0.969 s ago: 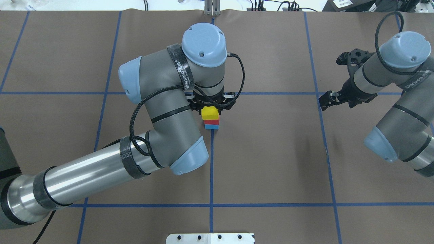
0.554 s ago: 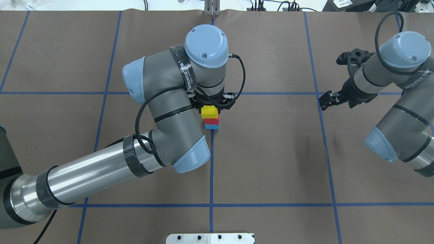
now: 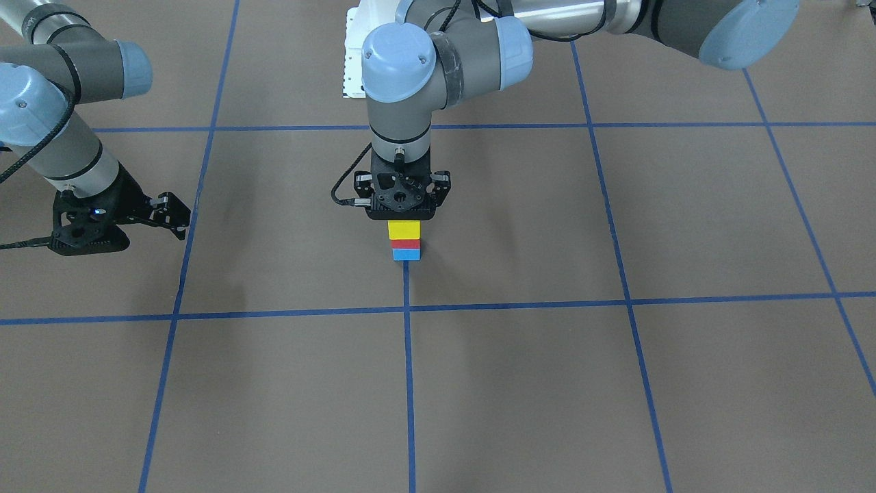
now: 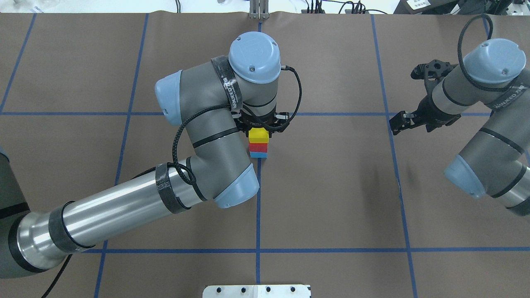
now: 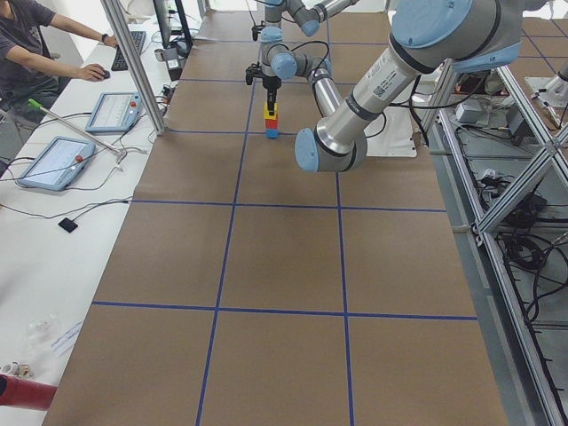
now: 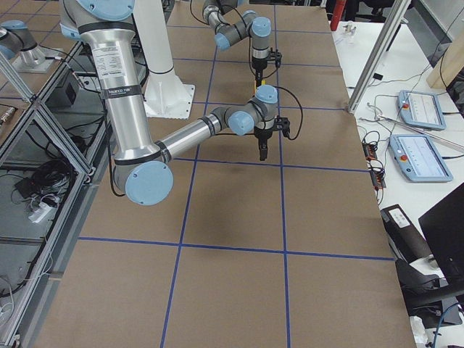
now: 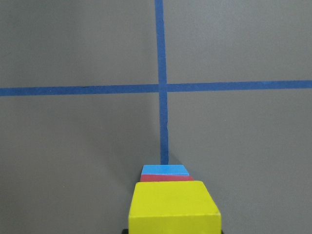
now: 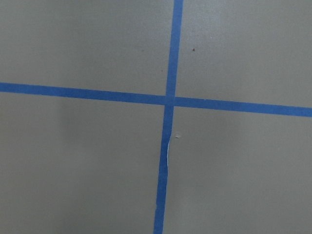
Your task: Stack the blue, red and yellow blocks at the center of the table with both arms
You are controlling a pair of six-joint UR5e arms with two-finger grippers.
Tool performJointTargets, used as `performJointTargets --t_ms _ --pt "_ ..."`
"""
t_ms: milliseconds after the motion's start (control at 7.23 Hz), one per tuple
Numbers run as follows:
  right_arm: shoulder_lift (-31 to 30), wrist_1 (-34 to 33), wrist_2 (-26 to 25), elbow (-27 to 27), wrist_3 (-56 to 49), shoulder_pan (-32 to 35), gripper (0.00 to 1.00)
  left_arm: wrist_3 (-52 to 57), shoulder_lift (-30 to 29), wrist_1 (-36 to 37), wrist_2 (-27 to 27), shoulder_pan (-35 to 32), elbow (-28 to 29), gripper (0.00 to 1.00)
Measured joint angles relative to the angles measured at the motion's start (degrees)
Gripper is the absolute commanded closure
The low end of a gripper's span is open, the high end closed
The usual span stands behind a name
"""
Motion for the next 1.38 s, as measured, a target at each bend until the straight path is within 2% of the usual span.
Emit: performJointTargets --t_ms 554,830,969,1107,1246,1384 --pt "0.1 0.0 0.0 -0.3 -0.1 -0.1 0.0 0.1 0.3 0.6 -0.1 0.0 -1.9 0.0" --pt "0.1 0.0 0.0 -0.3 -0.3 0.0 0.0 0.1 1.1 4.7 -0.3 -0.2 -7.1 0.0" --pt "-0.1 0.0 0.2 -0.1 -0.6 0.9 0.0 0.8 3.4 9.2 -0.7 -0.8 -13.9 0.0" --pt "-0.6 0.0 0.8 0.0 -1.3 3.0 0.0 3.1 8.5 12.6 -0.9 -2.1 -22.9 0.0" --pt "-1.9 0.0 2.2 0.1 -3.7 6.5 0.0 8.0 15.7 14.2 -1.2 -4.4 -31.5 0.0" --pt "-4.3 -0.1 5.0 0.0 -9.0 11.4 0.0 14.0 23.6 13.8 -2.2 -7.9 -37.8 0.0"
